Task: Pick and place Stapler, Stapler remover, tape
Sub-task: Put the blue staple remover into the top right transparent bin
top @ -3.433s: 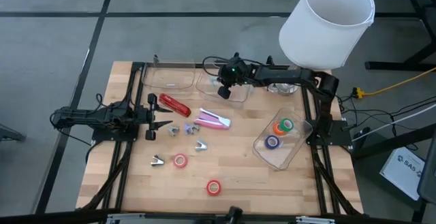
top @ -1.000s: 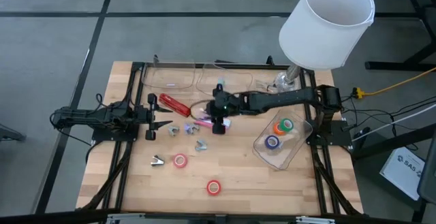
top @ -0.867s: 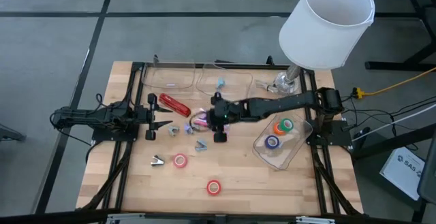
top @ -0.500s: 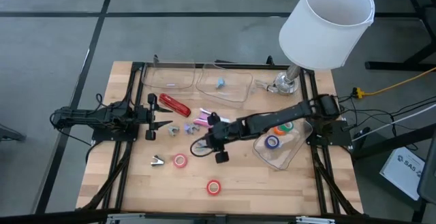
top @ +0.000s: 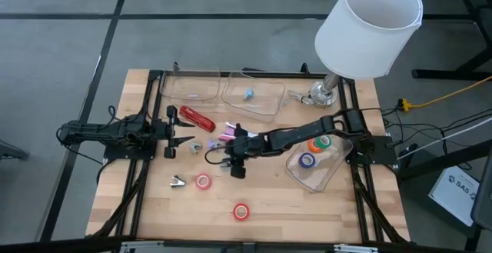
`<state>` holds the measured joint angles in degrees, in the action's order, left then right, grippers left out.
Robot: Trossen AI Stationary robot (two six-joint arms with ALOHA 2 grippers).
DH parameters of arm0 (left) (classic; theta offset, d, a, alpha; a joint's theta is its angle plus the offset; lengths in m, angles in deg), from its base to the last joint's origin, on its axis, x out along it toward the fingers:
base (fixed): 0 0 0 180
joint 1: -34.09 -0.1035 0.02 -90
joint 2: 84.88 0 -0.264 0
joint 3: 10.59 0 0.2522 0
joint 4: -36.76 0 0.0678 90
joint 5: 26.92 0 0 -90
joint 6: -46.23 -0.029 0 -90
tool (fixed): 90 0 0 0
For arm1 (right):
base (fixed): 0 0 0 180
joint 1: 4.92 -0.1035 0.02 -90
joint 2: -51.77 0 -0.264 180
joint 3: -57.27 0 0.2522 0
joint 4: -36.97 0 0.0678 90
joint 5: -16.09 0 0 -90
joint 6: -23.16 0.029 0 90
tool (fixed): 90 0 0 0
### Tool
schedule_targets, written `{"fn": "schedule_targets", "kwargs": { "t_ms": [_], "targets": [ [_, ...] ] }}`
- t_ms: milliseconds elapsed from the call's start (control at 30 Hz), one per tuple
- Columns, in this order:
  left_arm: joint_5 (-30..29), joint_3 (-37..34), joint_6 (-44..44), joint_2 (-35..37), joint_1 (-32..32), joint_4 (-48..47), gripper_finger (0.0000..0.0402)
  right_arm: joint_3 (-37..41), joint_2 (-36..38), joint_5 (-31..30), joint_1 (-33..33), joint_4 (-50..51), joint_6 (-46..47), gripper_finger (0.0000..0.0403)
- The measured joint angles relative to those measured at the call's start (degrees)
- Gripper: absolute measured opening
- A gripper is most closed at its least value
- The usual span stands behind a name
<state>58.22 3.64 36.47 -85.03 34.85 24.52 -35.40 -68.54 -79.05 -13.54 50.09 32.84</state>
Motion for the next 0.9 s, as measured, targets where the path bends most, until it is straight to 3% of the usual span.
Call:
{"fn": "schedule_targets", "kwargs": {
  "t_ms": [133,467,900],
  "targets": [
    [0.0,0.0,0.0,0.0,0.0,0.0,0.0182,-1.37,-2.22,3.44,0.17,-0.02,3.2,0.0136],
    [0.0,0.0,0.0,0.0,0.01,-0.02,0.0182,-1.8,-4.03,3.71,0.75,2.36,3.55,0.0132],
    [0.0,0.0,0.0,0.0,0.02,0.0,0.0182,-1.8,-3.86,3.98,0.89,2.15,1.27,0.007]
  ]
}}
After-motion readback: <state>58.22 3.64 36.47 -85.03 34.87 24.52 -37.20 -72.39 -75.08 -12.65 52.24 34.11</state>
